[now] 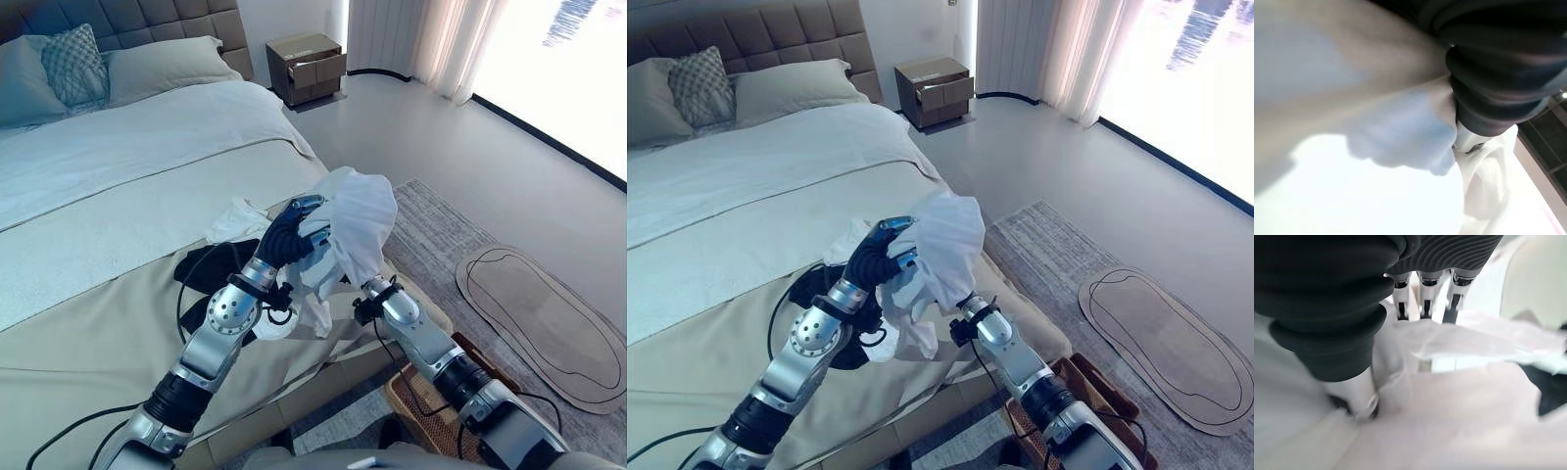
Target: Pick up clothes into the bucket
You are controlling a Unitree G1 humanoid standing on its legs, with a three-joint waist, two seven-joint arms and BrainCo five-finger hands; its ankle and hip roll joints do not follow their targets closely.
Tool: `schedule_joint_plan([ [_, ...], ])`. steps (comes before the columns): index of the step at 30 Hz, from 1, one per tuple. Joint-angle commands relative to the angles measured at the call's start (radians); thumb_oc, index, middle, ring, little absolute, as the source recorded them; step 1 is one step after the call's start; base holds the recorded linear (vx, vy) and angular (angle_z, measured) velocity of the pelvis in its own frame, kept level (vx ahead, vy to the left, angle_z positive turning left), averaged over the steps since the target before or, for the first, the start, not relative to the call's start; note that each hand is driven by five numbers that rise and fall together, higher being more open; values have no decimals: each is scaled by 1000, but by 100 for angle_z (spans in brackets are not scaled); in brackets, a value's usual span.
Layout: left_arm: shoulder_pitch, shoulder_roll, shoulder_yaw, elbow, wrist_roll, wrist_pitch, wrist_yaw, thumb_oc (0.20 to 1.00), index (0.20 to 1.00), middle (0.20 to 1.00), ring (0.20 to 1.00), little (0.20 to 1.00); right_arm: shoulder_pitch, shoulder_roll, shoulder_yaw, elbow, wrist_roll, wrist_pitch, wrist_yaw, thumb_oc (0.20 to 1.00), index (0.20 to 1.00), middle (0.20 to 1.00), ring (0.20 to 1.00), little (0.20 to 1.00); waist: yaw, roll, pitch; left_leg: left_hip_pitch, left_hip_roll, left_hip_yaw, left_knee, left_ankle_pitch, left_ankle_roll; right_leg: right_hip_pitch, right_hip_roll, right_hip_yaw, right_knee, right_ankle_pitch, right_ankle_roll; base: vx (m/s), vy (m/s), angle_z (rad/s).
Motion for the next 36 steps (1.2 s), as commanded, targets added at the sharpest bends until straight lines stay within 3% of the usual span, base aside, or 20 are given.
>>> schedule_joint_plan([
  [1,-120,4,-14,-65,-55,-58,-5,200,200,200,200,200,-100,57,16,-51,26,-37,48,200,200,200,200,200,25,-55,-19,11,-4,44,7,-23,20,33,-51,16,33,-43,44,0,0,0],
  [10,-106,17,43,-60,-30,-69,3,200,200,200,200,200,-8,4,-47,-41,68,-32,69,200,200,200,200,200,23,-59,-32,25,-4,44,7,-29,19,50,-50,7,33,-49,45,0,0,0],
  [16,-64,19,112,-31,-15,-78,23,200,200,200,200,200,174,-34,-226,-40,180,-50,52,200,200,200,200,200,3,-60,-39,34,-3,48,9,-36,22,54,-51,11,38,-53,46,0,0,0],
  [24,14,-25,143,113,-7,-65,59,200,200,200,200,200,331,-12,-435,-101,366,-98,40,200,200,200,200,200,-32,-63,-43,39,-1,62,12,-40,25,48,-49,29,45,-53,47,1,-2,-7],
  [25,22,-29,141,143,3,-60,63,539,539,539,539,539,346,-6,-462,-109,387,-106,38,200,200,200,200,200,-38,-63,-44,41,-1,64,11,-40,25,47,-48,31,45,-53,48,-3,5,-4],
  [26,30,-29,141,169,26,-57,67,1000,1000,1000,1000,1000,362,-1,-489,-118,405,-115,35,200,200,200,200,200,-41,-63,-46,42,1,67,10,-40,25,46,-48,33,45,-53,48,-1,3,-7],
  [36,106,-45,131,345,96,-29,51,1000,1000,1000,1000,1000,416,47,-637,-178,531,-167,10,200,200,200,200,200,-71,-65,-57,52,-3,86,21,-58,32,39,-47,62,50,-52,54,-6,9,-8],
])
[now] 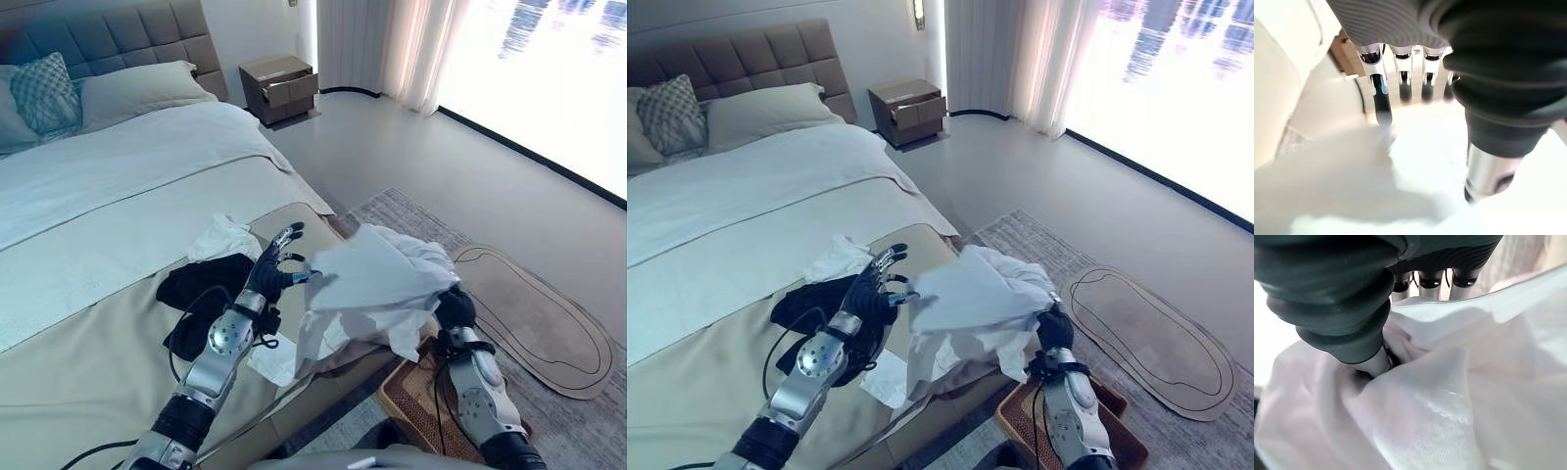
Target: Pick up clothes into the bucket
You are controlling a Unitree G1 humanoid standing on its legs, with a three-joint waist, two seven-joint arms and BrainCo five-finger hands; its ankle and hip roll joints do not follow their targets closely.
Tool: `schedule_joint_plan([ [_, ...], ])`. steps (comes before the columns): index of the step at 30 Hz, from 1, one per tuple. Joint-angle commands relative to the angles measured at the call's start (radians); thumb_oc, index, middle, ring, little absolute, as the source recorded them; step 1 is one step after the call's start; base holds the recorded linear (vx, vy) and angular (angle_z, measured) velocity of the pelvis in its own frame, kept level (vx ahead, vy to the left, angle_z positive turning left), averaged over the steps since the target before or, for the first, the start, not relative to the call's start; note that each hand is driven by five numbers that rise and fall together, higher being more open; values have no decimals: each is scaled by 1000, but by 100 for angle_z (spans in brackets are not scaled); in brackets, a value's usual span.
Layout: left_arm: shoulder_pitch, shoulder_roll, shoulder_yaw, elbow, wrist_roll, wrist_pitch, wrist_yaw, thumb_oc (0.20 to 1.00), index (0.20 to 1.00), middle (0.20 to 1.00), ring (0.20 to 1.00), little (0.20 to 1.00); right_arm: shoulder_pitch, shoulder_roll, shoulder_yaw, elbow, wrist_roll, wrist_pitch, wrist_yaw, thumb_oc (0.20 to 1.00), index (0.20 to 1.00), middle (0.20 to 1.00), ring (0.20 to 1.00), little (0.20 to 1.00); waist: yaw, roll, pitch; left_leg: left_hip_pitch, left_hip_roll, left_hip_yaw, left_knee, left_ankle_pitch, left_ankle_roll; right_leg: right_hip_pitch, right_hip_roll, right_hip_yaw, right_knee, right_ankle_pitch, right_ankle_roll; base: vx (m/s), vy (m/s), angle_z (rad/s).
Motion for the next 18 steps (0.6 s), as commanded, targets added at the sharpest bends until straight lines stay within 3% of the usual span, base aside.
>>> schedule_joint_plan([
  [1,-17,25,62,56,39,-35,-4,1000,1000,1000,1000,1000,-35,26,-74,-103,62,-100,10,200,200,200,200,200,-12,-54,-29,7,-8,38,43,-59,28,31,-52,18,52,-51,54,-9,22,-12],
  [12,54,24,102,89,54,-28,-35,1000,1000,1000,1000,1000,-47,31,-174,-148,105,-118,-12,200,200,200,200,200,-33,-63,-21,2,-41,99,113,-116,59,-6,-75,97,65,-24,76,-37,61,-20],
  [18,71,33,123,27,-12,-65,-42,1000,1000,1000,1000,1000,-75,20,-218,-158,86,-140,-65,200,200,200,200,200,-42,-67,38,-6,-84,164,150,-154,98,-94,-124,124,197,-13,103,-105,109,-26],
])
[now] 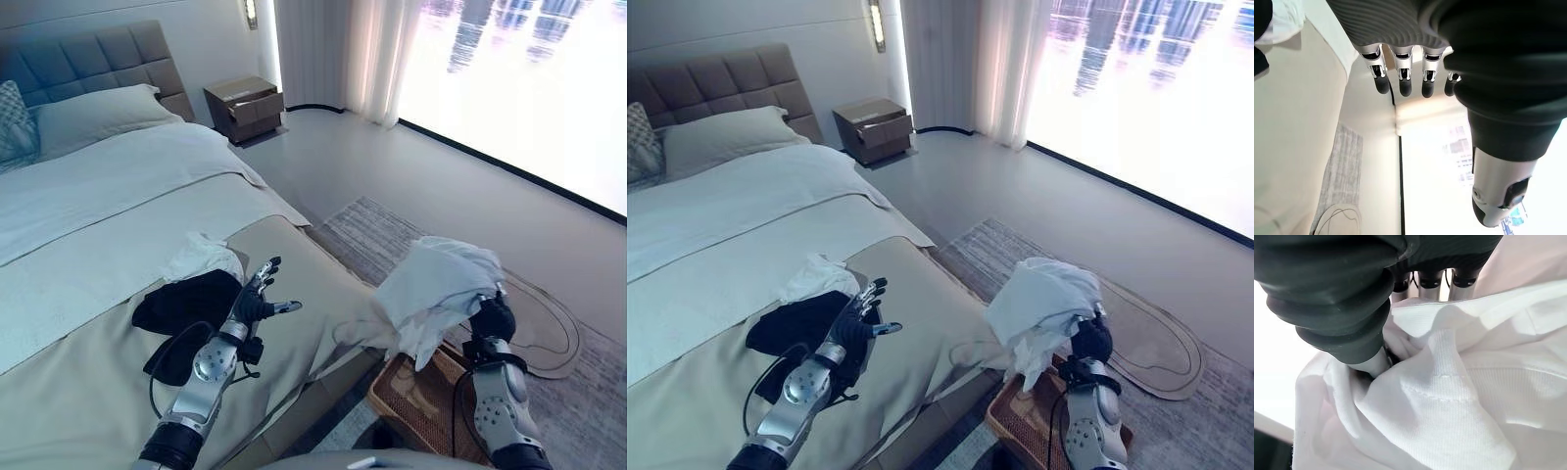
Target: Pick up clothes into the bucket
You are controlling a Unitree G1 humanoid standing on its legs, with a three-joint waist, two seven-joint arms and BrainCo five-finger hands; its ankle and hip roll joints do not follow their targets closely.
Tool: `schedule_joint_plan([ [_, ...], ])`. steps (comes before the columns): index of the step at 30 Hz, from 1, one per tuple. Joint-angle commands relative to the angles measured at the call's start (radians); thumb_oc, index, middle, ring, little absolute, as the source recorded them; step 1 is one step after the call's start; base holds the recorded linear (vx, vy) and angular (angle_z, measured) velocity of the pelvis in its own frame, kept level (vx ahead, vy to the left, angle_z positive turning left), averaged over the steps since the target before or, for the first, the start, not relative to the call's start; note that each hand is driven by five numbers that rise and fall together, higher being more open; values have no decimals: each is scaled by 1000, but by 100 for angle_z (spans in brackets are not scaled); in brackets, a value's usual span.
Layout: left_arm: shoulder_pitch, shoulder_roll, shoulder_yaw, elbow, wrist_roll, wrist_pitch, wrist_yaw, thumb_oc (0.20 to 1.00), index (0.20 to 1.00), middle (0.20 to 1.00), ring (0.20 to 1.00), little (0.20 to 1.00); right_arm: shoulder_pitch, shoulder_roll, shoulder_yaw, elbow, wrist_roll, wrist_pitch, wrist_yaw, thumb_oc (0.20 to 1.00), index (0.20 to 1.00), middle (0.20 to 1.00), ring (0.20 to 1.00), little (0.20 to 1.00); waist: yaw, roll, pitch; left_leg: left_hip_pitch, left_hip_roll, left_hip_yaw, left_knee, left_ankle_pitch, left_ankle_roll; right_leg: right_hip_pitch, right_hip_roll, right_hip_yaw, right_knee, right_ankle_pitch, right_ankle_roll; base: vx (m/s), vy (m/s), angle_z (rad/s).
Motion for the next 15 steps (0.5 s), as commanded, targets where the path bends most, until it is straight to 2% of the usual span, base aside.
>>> schedule_joint_plan([
  [1,-22,32,68,-88,-56,-88,-9,1000,1000,1000,1000,1000,-115,-4,-61,-138,10,-98,-15,200,200,200,200,200,-7,-36,77,-26,-40,38,153,-141,84,-16,-118,-40,166,-20,73,-103,57,-50],
  [3,-4,32,81,-110,-95,-96,-18,1000,1000,1000,1000,1000,-124,-6,-55,-144,4,-99,-24,200,200,200,200,200,9,-32,92,-19,-37,63,159,-145,86,-21,-157,-92,192,-4,70,-73,-19,-69],
  [4,4,31,93,-121,-127,-102,-17,1000,1000,1000,1000,1000,-128,-10,-48,-159,-4,-100,-29,200,200,200,200,200,13,-33,97,-17,-26,72,162,-140,78,-21,-191,-116,202,25,72,-42,-74,-91],
  [6,2,26,98,-111,-135,-103,-15,1000,1000,1000,1000,1000,-116,-14,-50,-180,-6,-94,-25,200,200,200,200,200,13,-40,88,-19,-27,77,160,-140,73,2,-207,-138,176,32,74,-7,-71,-68],
  [9,11,21,113,-116,-142,-106,-1,1000,1000,1000,1000,1000,-105,-9,-58,-211,9,-101,-25,200,200,200,200,200,6,-56,70,-14,-19,93,153,-133,62,20,-193,-162,121,30,80,35,-105,-17],
  [11,14,22,114,-118,-142,-105,-1,1000,1000,1000,1000,1000,-102,-7,-57,-214,9,-100,-26,200,200,200,200,200,6,-56,68,-14,-17,93,153,-132,60,22,-190,-164,116,32,78,17,-98,-14],
  [13,19,17,126,-122,-161,-110,11,1000,1000,1000,1000,1000,-73,-8,-79,-245,20,-107,-31,200,200,200,200,200,-4,-56,62,-20,12,88,157,-117,41,35,-164,-164,97,-4,65,46,-192,-9],
  [15,20,14,129,-125,-166,-109,12,1000,1000,1000,1000,1000,-64,-9,-83,-247,19,-108,-34,200,200,200,200,200,-8,-54,64,-18,21,85,154,-110,34,40,-155,-167,95,-10,61,36,-144,-4],
])
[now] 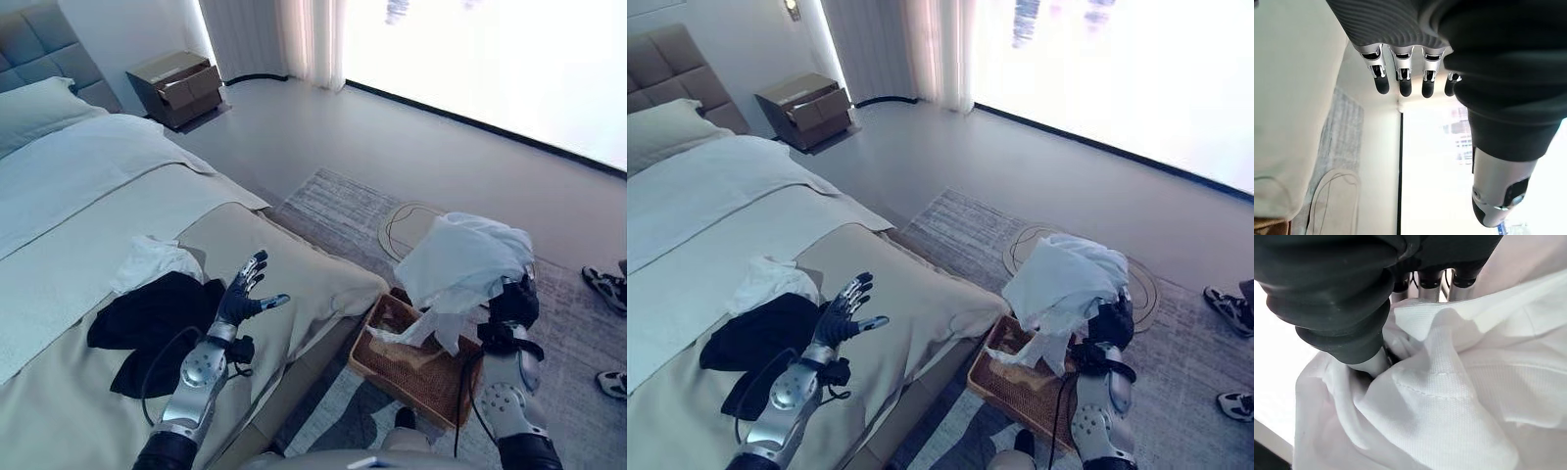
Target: Pick up clothes into the bucket
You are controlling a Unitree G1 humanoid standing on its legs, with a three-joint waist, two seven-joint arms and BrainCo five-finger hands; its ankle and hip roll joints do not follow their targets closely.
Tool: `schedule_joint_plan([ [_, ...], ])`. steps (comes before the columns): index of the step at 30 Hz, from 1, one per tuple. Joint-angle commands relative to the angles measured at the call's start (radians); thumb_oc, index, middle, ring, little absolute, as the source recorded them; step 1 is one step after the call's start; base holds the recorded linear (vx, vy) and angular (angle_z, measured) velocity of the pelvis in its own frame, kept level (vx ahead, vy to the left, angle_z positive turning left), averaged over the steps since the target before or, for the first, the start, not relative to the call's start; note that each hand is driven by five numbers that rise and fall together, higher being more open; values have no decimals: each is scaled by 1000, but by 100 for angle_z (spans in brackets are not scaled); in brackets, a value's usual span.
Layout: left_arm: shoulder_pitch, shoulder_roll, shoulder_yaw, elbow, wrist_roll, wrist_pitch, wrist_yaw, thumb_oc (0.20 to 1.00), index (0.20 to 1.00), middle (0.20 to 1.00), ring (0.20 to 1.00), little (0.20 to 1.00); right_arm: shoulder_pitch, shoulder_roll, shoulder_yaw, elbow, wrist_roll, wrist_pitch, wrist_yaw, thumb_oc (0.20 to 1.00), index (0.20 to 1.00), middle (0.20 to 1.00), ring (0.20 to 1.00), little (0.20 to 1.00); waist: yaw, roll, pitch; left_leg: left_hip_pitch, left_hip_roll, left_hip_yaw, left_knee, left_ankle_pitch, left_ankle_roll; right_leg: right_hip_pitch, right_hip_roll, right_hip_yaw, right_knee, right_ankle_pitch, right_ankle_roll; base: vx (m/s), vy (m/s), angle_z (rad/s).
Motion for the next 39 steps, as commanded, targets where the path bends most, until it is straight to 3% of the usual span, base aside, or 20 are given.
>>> schedule_joint_plan([
  [1,-19,50,62,-85,-66,-73,15,1000,1000,1000,1000,1000,-39,1,-62,-141,10,-87,14,200,200,200,200,200,-30,-74,-24,-47,-37,-56,112,-92,22,2,-51,1,42,10,9,32,-144,6],
  [5,-15,52,66,-101,-74,-79,14,1000,1000,1000,1000,1000,-39,-34,-63,-137,-25,-82,3,200,200,200,200,200,-38,-58,1,-71,-13,-62,114,-75,6,-16,-30,5,42,1,-3,-35,-112,4],
  [8,-33,57,57,-108,-88,-92,23,1000,1000,1000,1000,1000,-65,-61,-53,-116,-50,-94,-19,200,200,200,200,200,-44,-41,54,-124,9,-71,131,-59,-7,-65,-15,17,55,-5,-14,-180,-99,8],
  [9,-46,63,49,-125,-92,-105,35,1000,1000,1000,1000,1000,-89,-78,-42,-98,-84,-102,-44,200,200,200,200,200,-46,-29,101,-167,20,-77,154,-53,-15,-109,-6,30,73,-6,-20,-196,-84,3],
  [12,-56,68,54,-137,-100,-116,46,1000,1000,1000,1000,1000,-101,-93,-34,-95,-131,-106,-71,200,200,200,200,200,-50,-16,132,-204,33,-79,182,-52,-18,-154,2,45,103,-14,-30,-113,-73,-1],
  [16,-59,77,75,-167,-136,-135,62,1000,1000,1000,1000,1000,-130,-85,12,-65,-153,-119,-95,200,200,200,200,200,-50,-5,180,-284,82,-87,328,-89,-22,-224,29,92,192,-67,-64,-58,-133,-13],
  [17,-55,80,80,-176,-144,-139,64,1000,1000,1000,1000,1000,-136,-90,25,-55,-163,-117,-102,200,200,200,200,200,-44,-8,195,-307,84,-108,380,-105,-16,-243,37,106,214,-75,-72,-90,-119,-28],
  [19,-68,83,81,-199,-153,-154,77,1000,1000,1000,1000,1000,-153,-111,40,-22,-200,-113,-127,200,200,200,200,200,-19,-5,232,-374,58,-206,424,-87,-33,-289,40,120,251,-86,-77,-120,-51,-33],
  [22,-104,73,48,-198,-171,-172,104,1000,1000,1000,1000,1000,-224,-153,64,57,-235,-120,-186,200,200,200,200,200,-5,9,247,-457,10,-325,318,-33,-41,-356,37,139,265,-74,-62,-52,56,-21],
  [23,-113,72,47,-202,-195,-174,102,1000,1000,1000,1000,1000,-243,-164,70,70,-245,-116,-197,200,200,200,200,200,-15,12,253,-463,29,-295,320,-41,-35,-392,33,143,297,-78,-62,-56,80,-1],
  [25,-138,79,12,-206,-189,-183,104,1000,1000,1000,1000,1000,-319,-184,94,128,-266,-110,-229,200,200,200,200,200,-10,27,272,-498,8,-273,318,-41,-15,-464,23,166,316,-67,-57,-97,148,1],
  [29,-133,91,-29,-229,-220,-185,99,1000,1000,1000,1000,1000,-452,-241,136,248,-299,-93,-295,200,200,200,200,200,14,29,287,-570,-3,-218,371,-73,3,-559,3,198,354,-67,-54,-28,127,-22],
  [39,-139,144,-148,-304,-222,-177,125,1000,1000,1000,1000,1000,-857,-420,277,635,-323,-19,-373,200,200,200,200,200,51,54,351,-758,-11,-211,508,-123,25,-720,-27,202,465,-84,-47,-29,36,-7],
])
